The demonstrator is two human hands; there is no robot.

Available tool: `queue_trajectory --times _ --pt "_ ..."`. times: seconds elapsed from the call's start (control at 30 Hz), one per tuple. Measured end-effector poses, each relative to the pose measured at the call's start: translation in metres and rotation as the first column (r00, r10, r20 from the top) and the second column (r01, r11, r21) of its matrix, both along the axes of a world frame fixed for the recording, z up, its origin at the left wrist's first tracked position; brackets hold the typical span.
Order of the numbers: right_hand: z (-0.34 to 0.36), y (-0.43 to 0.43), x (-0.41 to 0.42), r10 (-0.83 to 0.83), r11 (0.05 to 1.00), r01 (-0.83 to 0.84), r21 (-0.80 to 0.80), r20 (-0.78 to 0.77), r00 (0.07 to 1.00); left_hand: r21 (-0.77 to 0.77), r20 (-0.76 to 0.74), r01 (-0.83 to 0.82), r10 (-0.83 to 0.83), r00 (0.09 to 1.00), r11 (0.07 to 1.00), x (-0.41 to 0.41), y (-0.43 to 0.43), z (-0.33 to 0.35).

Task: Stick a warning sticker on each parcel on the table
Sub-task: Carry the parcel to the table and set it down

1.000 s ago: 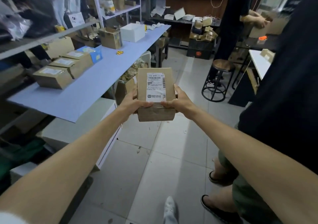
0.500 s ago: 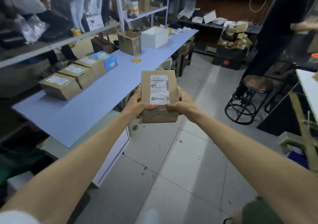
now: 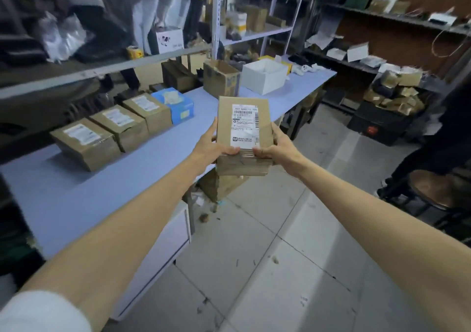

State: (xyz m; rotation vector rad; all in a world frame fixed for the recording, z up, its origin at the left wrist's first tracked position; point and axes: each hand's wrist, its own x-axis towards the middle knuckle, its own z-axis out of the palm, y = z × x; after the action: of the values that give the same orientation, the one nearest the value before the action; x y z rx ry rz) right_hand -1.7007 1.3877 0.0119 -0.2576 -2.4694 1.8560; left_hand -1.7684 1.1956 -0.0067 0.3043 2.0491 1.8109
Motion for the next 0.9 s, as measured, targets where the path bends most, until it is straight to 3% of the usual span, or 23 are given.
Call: queue_trajectory --times 0.33,0.63,0.9 --pt "-0.048 0.02 -0.175 0.254 0.967 -0.254 -0.01 0.074 0.964 -0.098 0.086 -0.249 0.257 0.963 0.964 -0.12 0.008 -0.037" --pt "-0.063 0.013 -0.304 0.568 0.822 -0.563 -0.082 0.178 0.803 -0.046 0.182 -0.583 0.581 0.793 0.811 -0.178 0.018 -0.052" --pt "-0.096 -0.008 -0.394 0.674 0.732 -0.672 -0.107 0.254 0.694 -0.061 0.191 -0.724 0.72 0.667 0.687 -0.236 0.011 -0.087"
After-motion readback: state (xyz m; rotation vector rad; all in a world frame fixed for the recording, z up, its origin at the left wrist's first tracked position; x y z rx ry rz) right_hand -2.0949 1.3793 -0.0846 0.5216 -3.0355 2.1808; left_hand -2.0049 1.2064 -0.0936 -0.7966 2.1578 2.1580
